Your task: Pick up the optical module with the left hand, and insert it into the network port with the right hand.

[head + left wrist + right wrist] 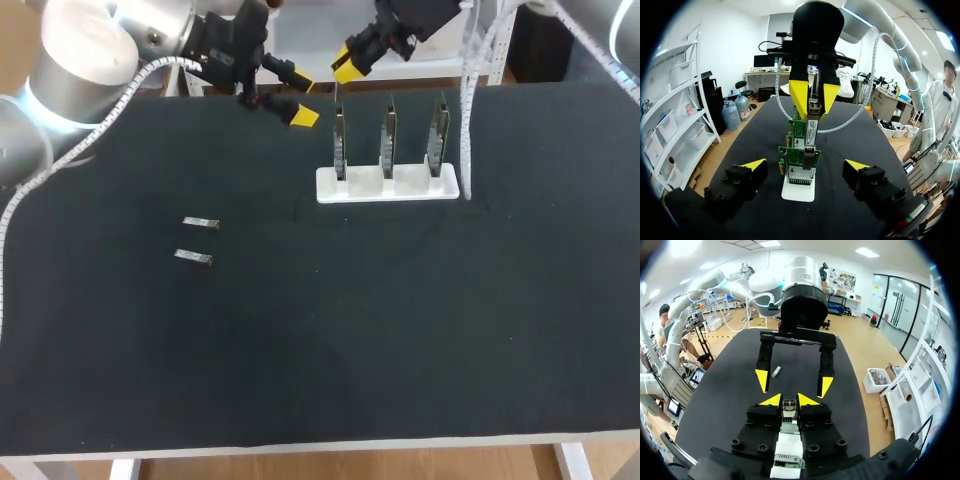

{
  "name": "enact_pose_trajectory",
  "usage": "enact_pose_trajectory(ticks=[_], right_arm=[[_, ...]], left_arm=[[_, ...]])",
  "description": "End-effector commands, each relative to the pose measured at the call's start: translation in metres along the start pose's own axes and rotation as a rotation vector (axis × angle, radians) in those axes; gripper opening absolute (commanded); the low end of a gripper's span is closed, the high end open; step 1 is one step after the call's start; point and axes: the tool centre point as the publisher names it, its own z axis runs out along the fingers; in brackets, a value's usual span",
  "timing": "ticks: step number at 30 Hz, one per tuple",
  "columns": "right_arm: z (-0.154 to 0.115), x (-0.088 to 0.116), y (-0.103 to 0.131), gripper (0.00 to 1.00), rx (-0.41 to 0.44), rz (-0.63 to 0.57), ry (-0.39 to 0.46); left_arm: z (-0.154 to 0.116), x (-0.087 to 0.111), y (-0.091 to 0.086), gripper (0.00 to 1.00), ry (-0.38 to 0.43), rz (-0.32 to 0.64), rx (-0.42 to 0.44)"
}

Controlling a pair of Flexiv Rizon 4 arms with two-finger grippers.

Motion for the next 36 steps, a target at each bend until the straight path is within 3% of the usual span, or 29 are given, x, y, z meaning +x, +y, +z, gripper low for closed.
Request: enact_pose_trajectory(ticks=[1, 36], right_arm=[[0.0034, -0.0019, -0.0100, 0.00, -0.422, 0.011, 0.006], [0.0057, 0.0061, -0.0029, 0.00, -0.441, 0.055, 0.035]], left_arm=[[0.0003, -0.0002, 0.0015, 1.00, 0.003, 0.000, 0.003], [0.0003, -0.0002, 0.0015, 1.00, 0.003, 0.000, 0.003]])
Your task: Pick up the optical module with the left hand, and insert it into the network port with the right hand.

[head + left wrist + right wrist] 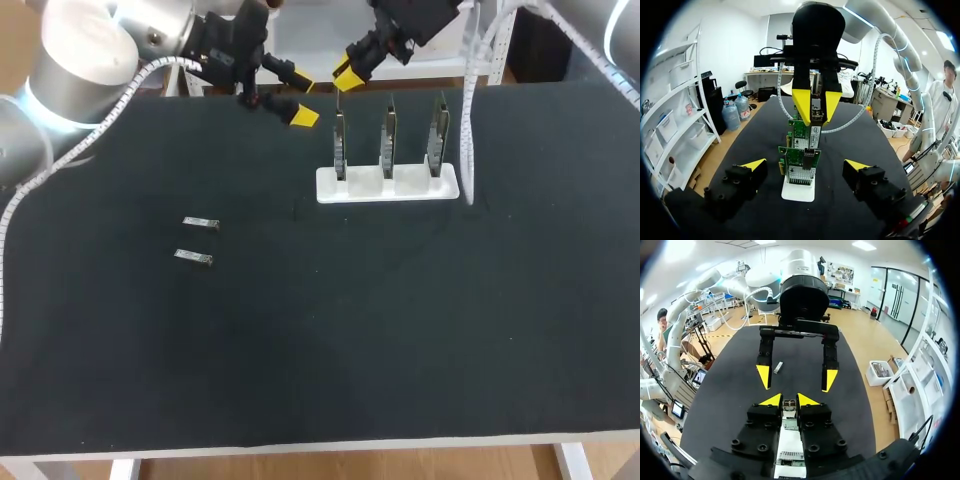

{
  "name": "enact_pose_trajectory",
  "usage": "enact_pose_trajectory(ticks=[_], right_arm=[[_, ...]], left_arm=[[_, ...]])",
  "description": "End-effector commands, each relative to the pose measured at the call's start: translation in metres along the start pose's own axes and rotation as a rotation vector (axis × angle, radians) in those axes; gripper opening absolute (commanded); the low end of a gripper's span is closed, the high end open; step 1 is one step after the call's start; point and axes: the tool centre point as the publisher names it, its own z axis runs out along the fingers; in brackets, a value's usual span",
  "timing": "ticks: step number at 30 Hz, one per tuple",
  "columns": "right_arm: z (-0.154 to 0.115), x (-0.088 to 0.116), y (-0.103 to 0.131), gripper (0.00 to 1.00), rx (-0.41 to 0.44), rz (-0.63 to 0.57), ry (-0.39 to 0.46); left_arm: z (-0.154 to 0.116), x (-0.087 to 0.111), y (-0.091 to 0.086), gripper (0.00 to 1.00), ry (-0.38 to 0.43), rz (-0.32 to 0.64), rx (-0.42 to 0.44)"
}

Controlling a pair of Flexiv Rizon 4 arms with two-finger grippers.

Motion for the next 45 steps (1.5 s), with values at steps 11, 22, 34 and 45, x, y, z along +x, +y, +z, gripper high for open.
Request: enact_pose_trajectory(ticks=[11, 22, 34, 45], right_arm=[[0.0044, -0.0015, -0.0092, 0.00, -0.427, 0.002, 0.005], [0.0040, -0.0013, -0.0135, 0.00, -0.427, -0.003, 0.010], [0.0026, 0.0025, -0.0135, 0.00, -0.432, 0.001, 0.015], [0.0047, 0.0037, -0.0142, 0.00, -0.436, 0.004, 0.014]], left_arm=[[0.0003, -0.0002, 0.0015, 1.00, 0.003, 0.000, 0.003], [0.0003, -0.0002, 0.0015, 1.00, 0.003, 0.000, 0.003], [0.0003, -0.0002, 0.0015, 1.00, 0.003, 0.000, 0.003], [0.0003, -0.0002, 0.0015, 1.00, 0.003, 0.000, 0.003]])
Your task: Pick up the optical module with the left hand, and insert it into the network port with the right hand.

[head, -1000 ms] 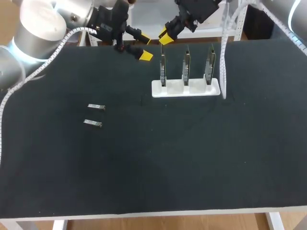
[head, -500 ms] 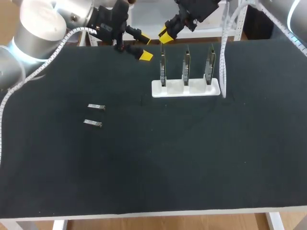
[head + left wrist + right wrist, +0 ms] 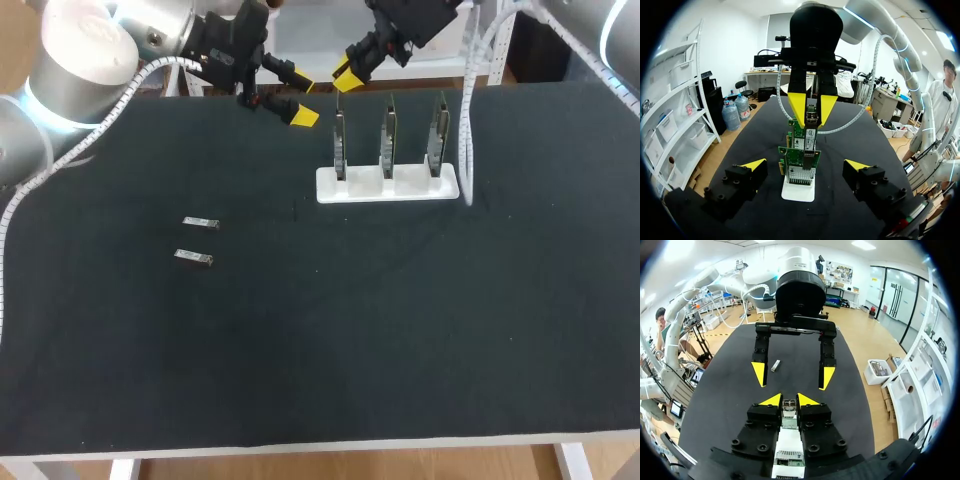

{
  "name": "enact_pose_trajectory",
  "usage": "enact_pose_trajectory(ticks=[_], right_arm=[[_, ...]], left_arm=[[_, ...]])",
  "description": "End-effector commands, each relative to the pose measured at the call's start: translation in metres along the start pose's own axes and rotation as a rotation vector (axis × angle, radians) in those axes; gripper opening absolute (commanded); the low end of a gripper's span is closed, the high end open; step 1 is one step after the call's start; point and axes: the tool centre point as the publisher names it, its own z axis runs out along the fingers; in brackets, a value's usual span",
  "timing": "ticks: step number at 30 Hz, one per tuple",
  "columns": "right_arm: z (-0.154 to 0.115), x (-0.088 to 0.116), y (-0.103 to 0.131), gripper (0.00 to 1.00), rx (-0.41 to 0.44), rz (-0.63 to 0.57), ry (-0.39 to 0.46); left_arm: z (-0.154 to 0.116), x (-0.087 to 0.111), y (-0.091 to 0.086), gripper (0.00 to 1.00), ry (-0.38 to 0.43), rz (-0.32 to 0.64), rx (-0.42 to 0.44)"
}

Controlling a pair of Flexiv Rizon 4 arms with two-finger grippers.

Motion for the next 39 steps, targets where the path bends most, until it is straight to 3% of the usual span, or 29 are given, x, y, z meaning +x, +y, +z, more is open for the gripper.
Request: enact_pose_trajectory(ticks=[1, 39], right_arm=[[0.0024, -0.0020, -0.0088, 0.00, -0.453, 0.000, 0.000], [0.0013, -0.0016, -0.0067, 0.00, -0.461, 0.001, 0.002]], left_arm=[[0.0003, -0.0002, 0.0015, 1.00, 0.003, 0.000, 0.003], [0.0003, -0.0002, 0.0015, 1.00, 0.003, 0.000, 0.003]])
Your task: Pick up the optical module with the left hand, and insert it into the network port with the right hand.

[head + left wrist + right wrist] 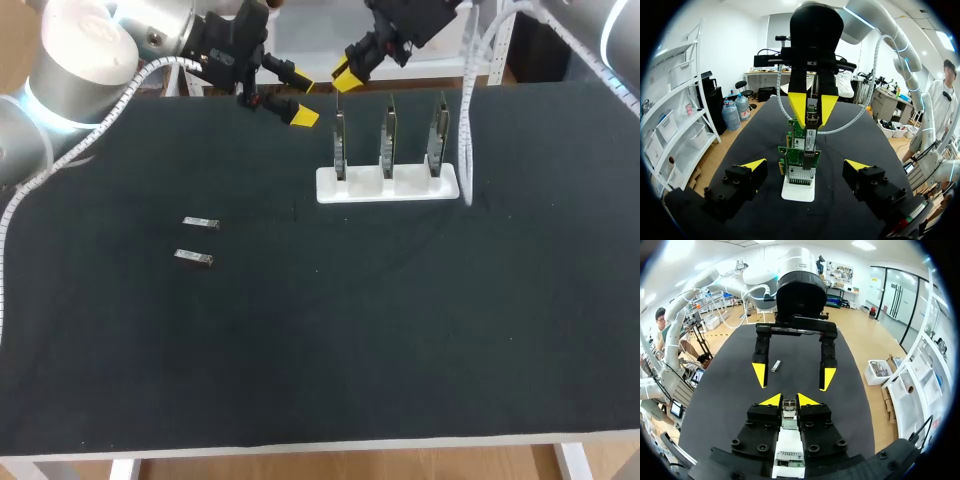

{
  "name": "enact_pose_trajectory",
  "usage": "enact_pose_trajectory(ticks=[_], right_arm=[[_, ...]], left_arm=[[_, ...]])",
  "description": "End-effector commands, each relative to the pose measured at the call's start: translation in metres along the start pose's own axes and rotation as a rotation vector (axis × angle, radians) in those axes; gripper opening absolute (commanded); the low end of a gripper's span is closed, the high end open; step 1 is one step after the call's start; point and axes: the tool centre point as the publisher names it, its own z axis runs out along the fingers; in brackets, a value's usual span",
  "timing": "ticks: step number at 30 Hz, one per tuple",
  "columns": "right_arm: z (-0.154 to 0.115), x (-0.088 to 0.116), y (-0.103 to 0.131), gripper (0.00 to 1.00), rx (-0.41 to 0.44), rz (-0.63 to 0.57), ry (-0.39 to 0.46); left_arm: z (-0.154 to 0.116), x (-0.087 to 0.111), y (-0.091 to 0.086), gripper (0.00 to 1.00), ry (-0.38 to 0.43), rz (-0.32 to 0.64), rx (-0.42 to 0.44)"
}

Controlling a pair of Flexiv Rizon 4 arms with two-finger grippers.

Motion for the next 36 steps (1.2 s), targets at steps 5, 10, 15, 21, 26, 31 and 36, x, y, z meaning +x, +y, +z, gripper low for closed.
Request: enact_pose_trajectory(ticks=[5, 10, 15, 21, 26, 31, 36], right_arm=[[0.0012, 0.0007, -0.0063, 0.00, -0.460, 0.007, 0.006], [0.0024, 0.0006, -0.0057, 0.00, -0.461, 0.007, 0.006], [0.0039, 0.0012, -0.0051, 0.00, -0.463, 0.009, 0.009], [0.0048, 0.0021, -0.0050, 0.00, -0.463, 0.011, 0.013], [0.0056, 0.0028, -0.0062, 0.00, -0.464, 0.013, 0.016], [0.0065, 0.0046, -0.0067, 0.00, -0.466, 0.019, 0.019], [0.0069, 0.0052, -0.0065, 0.00, -0.467, 0.023, 0.021]], left_arm=[[0.0003, -0.0002, 0.0015, 1.00, 0.003, 0.000, 0.003], [0.0003, -0.0002, 0.0015, 1.00, 0.003, 0.000, 0.003], [0.0003, -0.0002, 0.0015, 1.00, 0.003, 0.000, 0.003], [0.0003, -0.0002, 0.0015, 1.00, 0.003, 0.000, 0.003], [0.0003, -0.0002, 0.0015, 1.00, 0.003, 0.000, 0.003], [0.0003, -0.0002, 0.0015, 1.00, 0.003, 0.000, 0.003], [0.0003, -0.0002, 0.0015, 1.00, 0.003, 0.000, 0.003]])
